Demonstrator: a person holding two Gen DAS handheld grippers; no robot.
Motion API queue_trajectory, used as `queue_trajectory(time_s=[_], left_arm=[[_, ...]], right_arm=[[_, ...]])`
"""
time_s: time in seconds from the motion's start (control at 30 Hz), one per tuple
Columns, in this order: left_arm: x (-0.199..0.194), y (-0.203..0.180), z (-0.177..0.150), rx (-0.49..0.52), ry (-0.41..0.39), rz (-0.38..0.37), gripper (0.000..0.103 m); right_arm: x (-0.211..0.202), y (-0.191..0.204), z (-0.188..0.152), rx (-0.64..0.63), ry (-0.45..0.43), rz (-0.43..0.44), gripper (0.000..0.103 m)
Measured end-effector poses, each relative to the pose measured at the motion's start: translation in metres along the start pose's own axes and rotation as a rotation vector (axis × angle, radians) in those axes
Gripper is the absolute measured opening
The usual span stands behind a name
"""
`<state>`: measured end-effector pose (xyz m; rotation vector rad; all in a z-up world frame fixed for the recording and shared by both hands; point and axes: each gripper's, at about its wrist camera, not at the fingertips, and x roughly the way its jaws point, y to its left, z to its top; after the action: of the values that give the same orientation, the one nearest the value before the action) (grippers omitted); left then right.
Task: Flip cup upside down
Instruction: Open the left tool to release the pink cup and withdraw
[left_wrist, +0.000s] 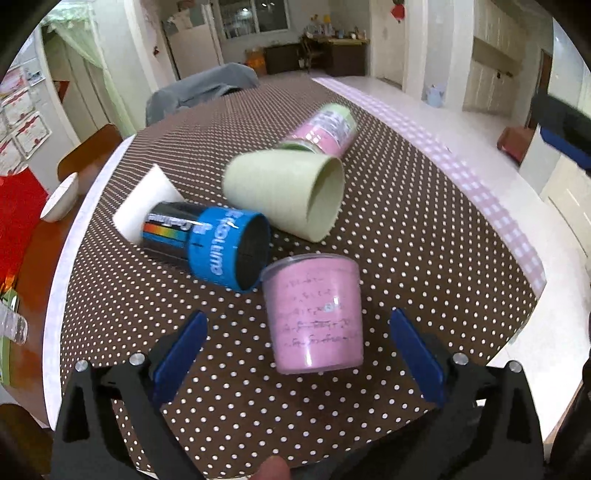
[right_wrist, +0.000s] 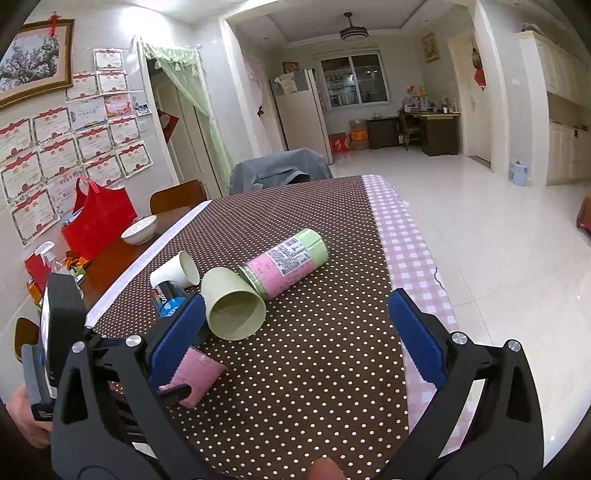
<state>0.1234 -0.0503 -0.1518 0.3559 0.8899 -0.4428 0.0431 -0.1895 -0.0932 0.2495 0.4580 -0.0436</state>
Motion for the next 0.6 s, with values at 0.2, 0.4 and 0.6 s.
queue_trajectory(time_s=[0.2, 0.4, 0.6], left_arm=[[-0.027, 0.010, -0.005, -0.033, -0.069, 0.035, 0.099], [-0.055, 0.019, -0.009, -0.088, -0.130, 0.041, 0.099], [-0.076, 0.019, -0.011, -0.098, -0.174, 0.065, 0.099]], right_arm=[[-0.002, 0.011, 0.003, -0.018, -0.009, 0.015, 0.097], [-0.003, 0.019, 0.006, -0.032, -0.006, 0.037, 0.097], [-0.007, 0.030, 0.007, -0.057, -0.016, 0.071, 0.097]])
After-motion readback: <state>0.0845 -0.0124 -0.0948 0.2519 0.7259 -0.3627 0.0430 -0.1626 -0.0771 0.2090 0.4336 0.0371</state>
